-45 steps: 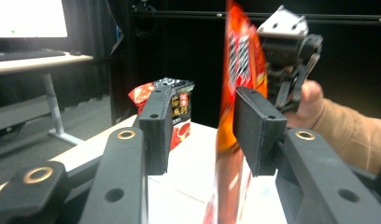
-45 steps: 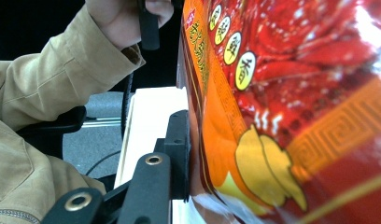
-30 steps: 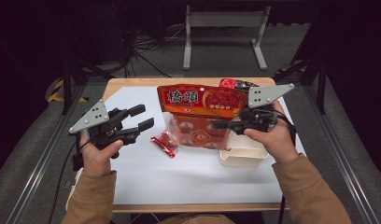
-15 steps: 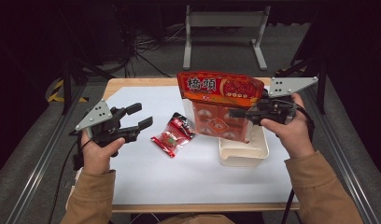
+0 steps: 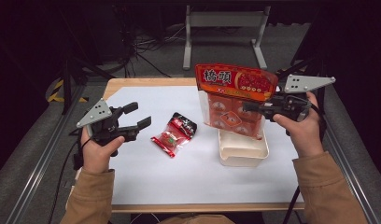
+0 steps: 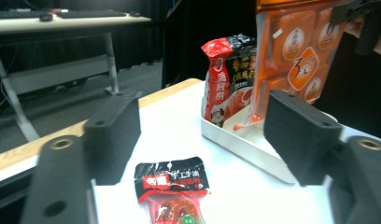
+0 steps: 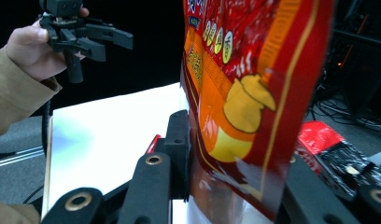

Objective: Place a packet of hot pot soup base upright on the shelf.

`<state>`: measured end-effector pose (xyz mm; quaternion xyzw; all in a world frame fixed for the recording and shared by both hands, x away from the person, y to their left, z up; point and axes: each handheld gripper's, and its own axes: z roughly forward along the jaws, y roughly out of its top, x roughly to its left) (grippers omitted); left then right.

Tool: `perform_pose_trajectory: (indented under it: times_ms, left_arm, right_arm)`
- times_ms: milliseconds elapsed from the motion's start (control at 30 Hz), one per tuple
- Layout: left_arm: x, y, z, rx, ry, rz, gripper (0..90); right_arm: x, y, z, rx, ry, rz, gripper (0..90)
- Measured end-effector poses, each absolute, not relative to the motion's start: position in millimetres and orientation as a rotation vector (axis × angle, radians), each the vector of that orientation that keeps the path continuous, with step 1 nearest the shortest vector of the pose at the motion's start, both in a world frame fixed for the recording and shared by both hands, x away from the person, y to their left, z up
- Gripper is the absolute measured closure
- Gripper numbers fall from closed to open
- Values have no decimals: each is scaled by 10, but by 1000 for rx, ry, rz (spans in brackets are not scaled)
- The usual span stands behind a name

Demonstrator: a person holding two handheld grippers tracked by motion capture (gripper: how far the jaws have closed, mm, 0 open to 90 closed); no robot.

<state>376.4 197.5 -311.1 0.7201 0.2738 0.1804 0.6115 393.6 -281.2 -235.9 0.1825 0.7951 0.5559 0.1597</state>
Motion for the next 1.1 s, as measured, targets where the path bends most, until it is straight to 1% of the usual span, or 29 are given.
perform_pose_trajectory:
  times_ms: [200,333,633,1100]
  left_arm:
    - [3791,1992,-3138,1659,647,445,213]
    - [3805,1989,-3156,1665,652,456,201]
    - [3837,1976,-3201,1687,666,455,192]
    - [3866,1967,-3243,1689,670,445,188]
  right_arm:
    - [3945,-2921,-2378,560,2227,1598,706]
    - [3957,-2984,-2410,590,2190,1606,706]
    - [3990,-3111,-2479,652,2122,1631,707]
    - [4039,-3211,-2710,757,2057,1658,707]
